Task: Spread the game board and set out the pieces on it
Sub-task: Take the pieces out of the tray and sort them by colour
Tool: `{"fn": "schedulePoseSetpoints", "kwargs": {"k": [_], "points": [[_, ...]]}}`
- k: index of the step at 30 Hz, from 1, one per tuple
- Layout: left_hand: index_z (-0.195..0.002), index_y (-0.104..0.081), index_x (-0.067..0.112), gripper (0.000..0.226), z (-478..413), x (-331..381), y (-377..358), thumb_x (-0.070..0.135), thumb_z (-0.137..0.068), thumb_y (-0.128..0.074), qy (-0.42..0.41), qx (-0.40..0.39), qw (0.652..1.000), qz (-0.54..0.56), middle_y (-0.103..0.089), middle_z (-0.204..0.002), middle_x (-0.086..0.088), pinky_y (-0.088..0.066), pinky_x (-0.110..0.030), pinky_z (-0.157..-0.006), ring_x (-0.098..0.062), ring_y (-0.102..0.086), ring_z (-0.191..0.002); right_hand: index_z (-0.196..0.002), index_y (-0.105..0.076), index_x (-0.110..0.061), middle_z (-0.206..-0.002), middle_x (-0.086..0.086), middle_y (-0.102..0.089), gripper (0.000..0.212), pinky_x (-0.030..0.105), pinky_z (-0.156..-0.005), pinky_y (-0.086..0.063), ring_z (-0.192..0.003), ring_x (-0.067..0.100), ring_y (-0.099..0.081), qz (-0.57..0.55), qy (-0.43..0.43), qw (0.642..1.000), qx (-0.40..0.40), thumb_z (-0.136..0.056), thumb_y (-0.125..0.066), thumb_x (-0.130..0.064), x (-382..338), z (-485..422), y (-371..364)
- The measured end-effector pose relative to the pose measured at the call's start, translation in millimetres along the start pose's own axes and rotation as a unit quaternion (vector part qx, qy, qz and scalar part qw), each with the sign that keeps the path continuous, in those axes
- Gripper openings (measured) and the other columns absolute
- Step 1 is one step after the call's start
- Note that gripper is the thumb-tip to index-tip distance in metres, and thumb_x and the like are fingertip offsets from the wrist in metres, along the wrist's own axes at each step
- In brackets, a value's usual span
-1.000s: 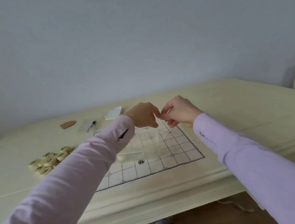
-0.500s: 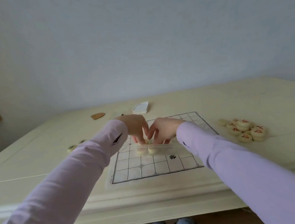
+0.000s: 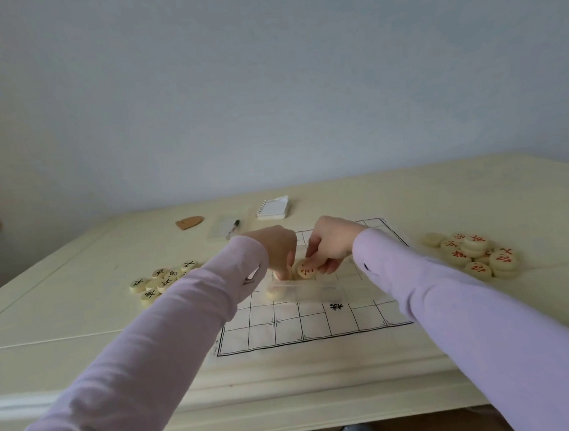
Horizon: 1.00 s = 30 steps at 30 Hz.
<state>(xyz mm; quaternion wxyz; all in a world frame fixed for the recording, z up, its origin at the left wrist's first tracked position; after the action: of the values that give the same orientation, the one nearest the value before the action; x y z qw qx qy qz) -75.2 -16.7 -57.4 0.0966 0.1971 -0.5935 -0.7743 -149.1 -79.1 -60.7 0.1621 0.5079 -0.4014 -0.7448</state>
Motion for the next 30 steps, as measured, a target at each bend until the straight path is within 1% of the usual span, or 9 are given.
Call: {"fn": "schedulePoseSetpoints", "kwargs": {"k": [3,6,10,14,18,21,26,28,30], "points": [[-0.103,-0.071,0.019,0.03,7.3,-9.9,16.0,0.026,-0.074,-0.069,0.006,0.042,0.998,0.04,-0.067,-0.087,0.005,-0.054,-0.031,-0.082,-0.018,-0.063,-0.088,-0.103,-0.066,-0.002,-0.066,0.004,-0.062,0.023,0.021,-0.061,-0.055,-0.056,0.013,-0.058,-0.044,0.006,0.999,0.006,-0.083,-0.071,-0.012,-1.4,0.7,2.5],[-0.097,-0.073,0.02,0.027,17.6,-15.1,20.9,0.029,-0.072,-0.071,0.018,-0.001,0.998,0.052,-0.07,-0.094,0.007,-0.051,-0.03,-0.083,-0.015,-0.064,-0.093,-0.105,-0.066,-0.002,-0.066,0.002,-0.06,0.02,0.021,-0.059,-0.055,-0.056,0.012,-0.056,-0.051,0.004,0.999,-0.01,-0.086,-0.067,-0.01,-6.0,0.0,-4.3],[-0.107,-0.071,0.02,0.032,21.3,-12.6,13.9,0.031,-0.077,-0.071,0.023,-0.051,0.997,0.043,-0.069,-0.108,0.006,-0.042,-0.026,-0.075,-0.012,-0.057,-0.097,-0.11,-0.064,0.0,-0.065,0.004,-0.059,0.023,0.03,-0.069,-0.056,-0.056,0.016,-0.056,0.002,-0.014,1.0,0.011,-0.089,-0.059,-0.006,-8.2,-5.5,-10.4],[-0.109,-0.069,0.026,0.034,16.8,-10.9,6.6,0.035,-0.077,-0.072,0.023,-0.086,0.996,0.007,-0.067,-0.115,-0.001,-0.041,-0.027,-0.08,-0.015,-0.058,-0.101,-0.112,-0.063,-0.006,-0.063,0.004,-0.058,0.029,0.035,-0.08,-0.056,-0.066,0.024,-0.06,0.062,-0.023,0.997,0.047,-0.085,-0.064,-0.015,-10.2,-7.4,-9.1],[-0.109,-0.067,0.029,0.033,11.9,-9.8,3.2,0.034,-0.077,-0.072,0.018,-0.095,0.995,-0.017,-0.067,-0.112,0.002,-0.042,-0.028,-0.081,-0.015,-0.056,-0.095,-0.112,-0.062,-0.011,-0.08,0.003,-0.062,0.048,0.033,-0.084,-0.054,-0.076,0.024,-0.062,0.144,-0.039,0.988,0.029,-0.071,-0.081,-0.024,-15.3,-7.0,-9.5],[-0.106,-0.068,0.028,0.03,11.0,-7.6,2.0,0.031,-0.077,-0.072,0.012,-0.077,0.997,-0.014,-0.066,-0.104,0.003,-0.043,-0.027,-0.079,-0.015,-0.055,-0.091,-0.108,-0.066,-0.01,-0.079,0.002,-0.063,0.042,0.033,-0.083,-0.055,-0.074,0.024,-0.063,0.163,-0.043,0.986,0.003,-0.07,-0.081,-0.016,-15.3,-7.4,-12.3],[-0.106,-0.068,0.027,0.031,7.9,-9.7,-0.2,0.029,-0.076,-0.072,0.011,-0.039,0.999,-0.01,-0.06,-0.093,0.004,-0.048,-0.031,-0.087,-0.019,-0.056,-0.091,-0.101,-0.072,-0.007,-0.08,0.008,-0.066,0.024,0.034,-0.086,-0.055,-0.073,0.023,-0.064,0.162,-0.041,0.986,-0.009,-0.077,-0.071,-0.004,-11.9,-0.7,1.1],[-0.107,-0.068,0.027,0.03,5.8,-8.0,-1.6,0.03,-0.077,-0.071,0.008,-0.028,0.999,-0.023,-0.059,-0.09,0.006,-0.049,-0.029,-0.082,-0.019,-0.057,-0.089,-0.104,-0.069,-0.004,-0.084,0.009,-0.069,0.026,0.039,-0.087,-0.056,-0.075,0.024,-0.066,0.154,-0.04,0.987,-0.005,-0.078,-0.071,-0.003,-11.9,0.4,3.4],[-0.105,-0.068,0.027,0.027,5.0,-7.0,-0.1,0.03,-0.078,-0.07,0.007,-0.006,0.999,-0.037,-0.06,-0.087,0.006,-0.045,-0.027,-0.074,-0.018,-0.056,-0.085,-0.111,-0.064,-0.006,-0.091,0.01,-0.07,0.039,0.04,-0.088,-0.055,-0.075,0.024,-0.066,0.154,-0.033,0.987,-0.031,-0.074,-0.078,-0.012,-15.4,2.9,-3.2]]}}
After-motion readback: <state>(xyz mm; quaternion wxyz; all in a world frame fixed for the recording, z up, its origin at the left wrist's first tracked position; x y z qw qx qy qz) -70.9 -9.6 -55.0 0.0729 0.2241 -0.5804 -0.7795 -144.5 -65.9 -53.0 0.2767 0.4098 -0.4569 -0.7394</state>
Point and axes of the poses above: each hand's wrist, its own z-axis away from the middle knuckle, its own y-axis out of the back of the hand, x = y × z, the point moved 6 cm from there along -z, towards the middle knuckle
